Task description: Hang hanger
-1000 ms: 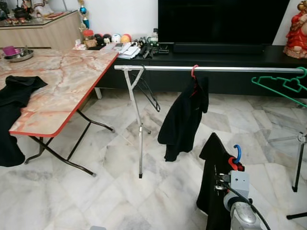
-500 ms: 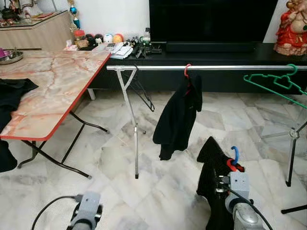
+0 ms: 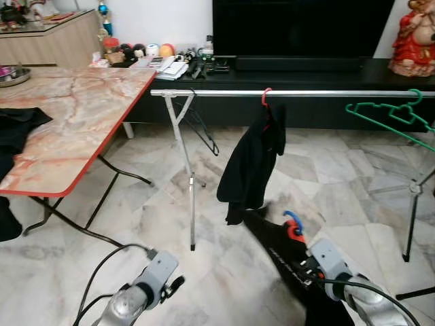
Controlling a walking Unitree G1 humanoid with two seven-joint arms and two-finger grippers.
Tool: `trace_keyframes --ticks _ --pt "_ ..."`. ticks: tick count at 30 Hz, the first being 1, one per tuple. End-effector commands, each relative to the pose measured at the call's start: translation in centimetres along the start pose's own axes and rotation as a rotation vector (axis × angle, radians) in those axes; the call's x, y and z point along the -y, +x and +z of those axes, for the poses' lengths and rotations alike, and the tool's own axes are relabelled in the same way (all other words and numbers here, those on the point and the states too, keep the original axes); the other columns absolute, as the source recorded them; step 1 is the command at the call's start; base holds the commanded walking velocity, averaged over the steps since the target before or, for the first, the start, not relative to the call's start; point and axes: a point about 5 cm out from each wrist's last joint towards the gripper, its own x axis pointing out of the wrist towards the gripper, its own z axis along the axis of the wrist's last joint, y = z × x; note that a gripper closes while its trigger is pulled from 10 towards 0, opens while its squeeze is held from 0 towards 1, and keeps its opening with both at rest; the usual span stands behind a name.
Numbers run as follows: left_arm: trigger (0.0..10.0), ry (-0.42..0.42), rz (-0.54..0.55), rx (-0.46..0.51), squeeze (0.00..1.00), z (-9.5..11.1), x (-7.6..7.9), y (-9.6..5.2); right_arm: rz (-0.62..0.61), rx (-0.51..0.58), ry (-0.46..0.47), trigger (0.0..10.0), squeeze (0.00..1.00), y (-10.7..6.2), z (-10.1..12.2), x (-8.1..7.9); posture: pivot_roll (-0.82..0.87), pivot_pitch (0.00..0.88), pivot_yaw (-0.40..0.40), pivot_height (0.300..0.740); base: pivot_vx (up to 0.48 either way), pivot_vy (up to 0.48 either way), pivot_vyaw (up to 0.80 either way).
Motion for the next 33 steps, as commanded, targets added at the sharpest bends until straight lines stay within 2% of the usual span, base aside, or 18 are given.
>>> trace_keyframes --ticks 1,6,8,10,16,25,31,33 --pt "10.0 0.041 -0.037 -0.007 0.0 0.0 0.2 0.0 0.0 0.019 -0.008 10.0 0.0 0.0 0.5 0.3 0.08 0.069 -0.002 0.74 0.0 0.0 0.0" --pt "10.0 0.028 -0.077 0.008 0.0 0.4 0.3 0.1 0.038 0.02 -0.008 10.0 0.0 -0.2 0.7 0.2 0.08 0.069 -0.003 0.74 0.0 0.0 0.0" --pt "10.0 0.099 -0.205 0.014 0.0 1.2 1.0 0.5 0.196 0.05 -0.081 10.0 0.0 -0.3 1.4 -1.1 0.08 0.072 -0.001 0.74 0.0 0.0 0.0" --pt "10.0 0.104 -0.232 0.01 0.0 1.2 1.1 0.5 0.236 0.055 -0.095 10.0 0.0 -0.4 1.6 -1.3 0.08 0.07 0.0 0.74 0.0 0.0 0.0" --pt "10.0 0.129 -0.219 0.002 0.0 1.5 0.8 0.7 0.369 0.067 -0.15 10.0 0.0 -1.5 2.6 -1.4 0.08 0.066 0.001 0.74 0.0 0.0 0.0" --pt "10.0 0.156 -0.197 -0.02 0.0 1.2 0.8 0.7 0.392 0.024 -0.196 10.0 0.0 -2.4 2.3 -1.2 0.08 0.056 0.002 0.74 0.0 0.0 0.0" --pt "10.0 0.122 -0.113 -0.023 0.0 0.6 -0.2 0.2 0.417 0.019 -0.191 10.0 0.0 -3.2 2.4 -1.5 0.07 0.051 0.001 0.74 0.0 0.0 0.0" --pt "10.0 0.082 -0.084 -0.017 0.0 0.5 -0.4 0.1 0.427 0.018 -0.191 10.0 0.0 -3.5 2.5 -1.6 0.07 0.051 0.0 0.74 0.0 0.0 0.0"
